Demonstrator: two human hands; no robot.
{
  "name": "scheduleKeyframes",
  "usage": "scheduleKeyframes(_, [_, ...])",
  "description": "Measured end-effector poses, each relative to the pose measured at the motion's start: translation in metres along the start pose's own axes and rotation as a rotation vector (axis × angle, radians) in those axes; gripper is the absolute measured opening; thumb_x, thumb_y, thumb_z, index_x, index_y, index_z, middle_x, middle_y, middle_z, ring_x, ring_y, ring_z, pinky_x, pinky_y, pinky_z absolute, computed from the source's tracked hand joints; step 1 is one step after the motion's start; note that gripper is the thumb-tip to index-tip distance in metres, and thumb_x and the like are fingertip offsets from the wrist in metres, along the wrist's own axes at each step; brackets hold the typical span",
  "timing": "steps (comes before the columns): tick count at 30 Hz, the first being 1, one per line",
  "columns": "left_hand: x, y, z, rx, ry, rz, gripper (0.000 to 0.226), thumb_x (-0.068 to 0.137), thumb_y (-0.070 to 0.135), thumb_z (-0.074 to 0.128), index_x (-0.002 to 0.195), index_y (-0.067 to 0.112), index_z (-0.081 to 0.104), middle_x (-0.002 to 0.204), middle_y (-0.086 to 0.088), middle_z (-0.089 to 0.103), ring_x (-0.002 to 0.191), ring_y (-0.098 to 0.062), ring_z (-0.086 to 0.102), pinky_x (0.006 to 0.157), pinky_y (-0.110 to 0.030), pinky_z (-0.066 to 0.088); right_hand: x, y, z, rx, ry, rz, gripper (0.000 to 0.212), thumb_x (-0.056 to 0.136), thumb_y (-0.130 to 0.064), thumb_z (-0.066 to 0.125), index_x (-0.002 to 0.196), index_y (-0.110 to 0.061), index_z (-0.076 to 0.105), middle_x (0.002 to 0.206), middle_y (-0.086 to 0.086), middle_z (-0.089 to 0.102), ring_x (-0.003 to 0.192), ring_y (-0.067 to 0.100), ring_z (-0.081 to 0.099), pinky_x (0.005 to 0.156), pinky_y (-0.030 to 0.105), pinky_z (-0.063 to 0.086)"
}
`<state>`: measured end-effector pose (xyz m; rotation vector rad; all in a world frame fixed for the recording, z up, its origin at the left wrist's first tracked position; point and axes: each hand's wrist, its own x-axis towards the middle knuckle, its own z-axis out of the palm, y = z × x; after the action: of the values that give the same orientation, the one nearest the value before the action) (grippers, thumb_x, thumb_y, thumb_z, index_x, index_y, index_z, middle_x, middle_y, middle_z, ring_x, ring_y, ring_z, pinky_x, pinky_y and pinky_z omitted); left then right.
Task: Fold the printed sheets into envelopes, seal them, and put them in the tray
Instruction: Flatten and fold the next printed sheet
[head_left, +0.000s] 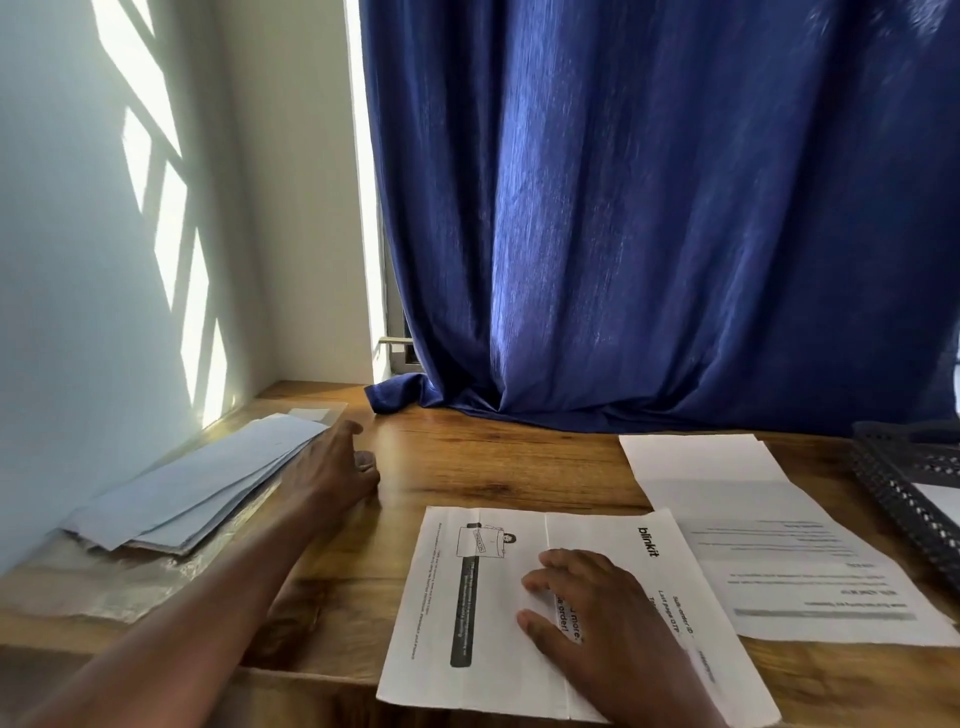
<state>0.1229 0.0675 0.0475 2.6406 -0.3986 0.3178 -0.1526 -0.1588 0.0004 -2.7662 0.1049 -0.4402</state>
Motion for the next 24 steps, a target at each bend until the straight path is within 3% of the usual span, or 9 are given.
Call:
scheduleKeyframes(2, [-0.003, -0.005, 0.0, 0.005, -0.003, 0.018, 0.068, 0.087, 0.043, 0.074, 0.146, 0.026, 0.044, 0.143, -0.007, 0.059, 0.12, -0.029, 0.062, 0.077, -0.036, 0.049, 0.0, -0.001, 0.0, -0.006, 0.005, -0.005, 0.05, 0.092, -0.071, 0.045, 0.134, -0.046, 0.056, 0.149, -0.032, 0.039, 0.14, -0.012, 0.025, 0.114, 0.016, 0.015])
scheduleKeyframes(5, [-0.019, 0.004, -0.005, -0.034, 0.082, 0.054, 0.084, 0.081, 0.043, 0.082, 0.151, 0.024, 0.039, 0.153, -0.012, 0.035, 0.125, -0.036, 0.056, 0.085, -0.044, 0.055, 0.001, -0.002, -0.001, 0.005, 0.005, -0.014, 0.049, 0.092, -0.071, 0.045, 0.133, -0.046, 0.056, 0.148, -0.031, 0.041, 0.139, -0.012, 0.026, 0.112, 0.014, 0.016])
scheduleKeyframes(8, [-0.057, 0.031, -0.003, -0.166, 0.126, 0.237, 0.082, 0.082, 0.044, 0.083, 0.15, 0.024, 0.043, 0.151, -0.007, 0.036, 0.119, -0.023, 0.054, 0.094, -0.04, 0.053, 0.003, -0.002, -0.002, 0.008, -0.012, -0.034, 0.052, 0.09, -0.072, 0.043, 0.132, -0.045, 0.057, 0.147, -0.029, 0.042, 0.138, -0.012, 0.027, 0.109, 0.012, 0.015])
scheduleKeyframes(10, [-0.09, 0.051, 0.006, -0.219, 0.003, 0.404, 0.07, 0.087, 0.048, 0.076, 0.148, 0.034, 0.045, 0.152, 0.005, 0.038, 0.127, -0.012, 0.046, 0.104, -0.033, 0.046, 0.009, -0.004, -0.004, 0.025, -0.046, -0.05, 0.052, 0.091, -0.07, 0.044, 0.134, -0.044, 0.057, 0.149, -0.027, 0.044, 0.138, -0.011, 0.029, 0.108, 0.012, 0.017])
scheduleKeyframes(13, [-0.124, 0.069, 0.023, -0.125, -0.162, 0.534, 0.056, 0.098, 0.053, 0.058, 0.15, 0.044, 0.038, 0.161, 0.018, 0.03, 0.146, -0.01, 0.031, 0.118, -0.037, 0.032, 0.022, -0.013, -0.004, 0.07, -0.083, -0.081, 0.047, 0.097, -0.059, 0.045, 0.136, -0.037, 0.06, 0.149, -0.02, 0.05, 0.136, -0.003, 0.039, 0.104, 0.012, 0.023])
scheduleKeyframes(15, [-0.13, 0.073, 0.03, -0.047, -0.215, 0.536, 0.051, 0.106, 0.05, 0.042, 0.155, 0.042, 0.033, 0.168, 0.015, 0.022, 0.155, -0.011, 0.02, 0.123, -0.036, 0.021, 0.029, -0.017, -0.003, 0.109, -0.06, -0.068, 0.042, 0.101, -0.049, 0.045, 0.135, -0.032, 0.063, 0.146, -0.016, 0.055, 0.132, -0.001, 0.045, 0.101, 0.008, 0.024])
scheduleKeyframes(19, [-0.132, 0.07, 0.038, 0.095, -0.296, 0.543, 0.06, 0.108, 0.055, 0.026, 0.164, 0.036, 0.015, 0.173, 0.01, 0.007, 0.159, -0.012, -0.003, 0.127, -0.032, -0.004, 0.033, -0.004, -0.01, 0.147, 0.1, 0.09, 0.035, 0.103, -0.048, 0.045, 0.132, -0.037, 0.061, 0.138, -0.023, 0.059, 0.115, -0.013, 0.044, 0.09, -0.001, 0.027])
scheduleKeyframes(22, [-0.134, 0.066, 0.044, 0.13, -0.28, 0.547, 0.064, 0.107, 0.058, 0.019, 0.165, 0.035, 0.01, 0.173, 0.01, 0.001, 0.158, -0.012, -0.009, 0.124, -0.031, -0.011, 0.03, 0.0, -0.004, 0.094, 0.055, 0.125, 0.046, 0.105, -0.053, 0.036, 0.148, -0.038, 0.047, 0.155, -0.022, 0.043, 0.137, -0.008, 0.035, 0.108, 0.009, 0.02])
scheduleKeyframes(24, [-0.134, 0.065, 0.046, 0.14, -0.288, 0.552, 0.065, 0.105, 0.061, 0.016, 0.165, 0.036, 0.006, 0.173, 0.01, -0.003, 0.158, -0.012, -0.013, 0.123, -0.032, -0.013, 0.027, -0.006, 0.009, -0.017, -0.051, 0.072, 0.055, 0.105, -0.054, 0.024, 0.157, -0.037, 0.03, 0.166, -0.019, 0.024, 0.152, -0.001, 0.013, 0.119, 0.023, 0.004])
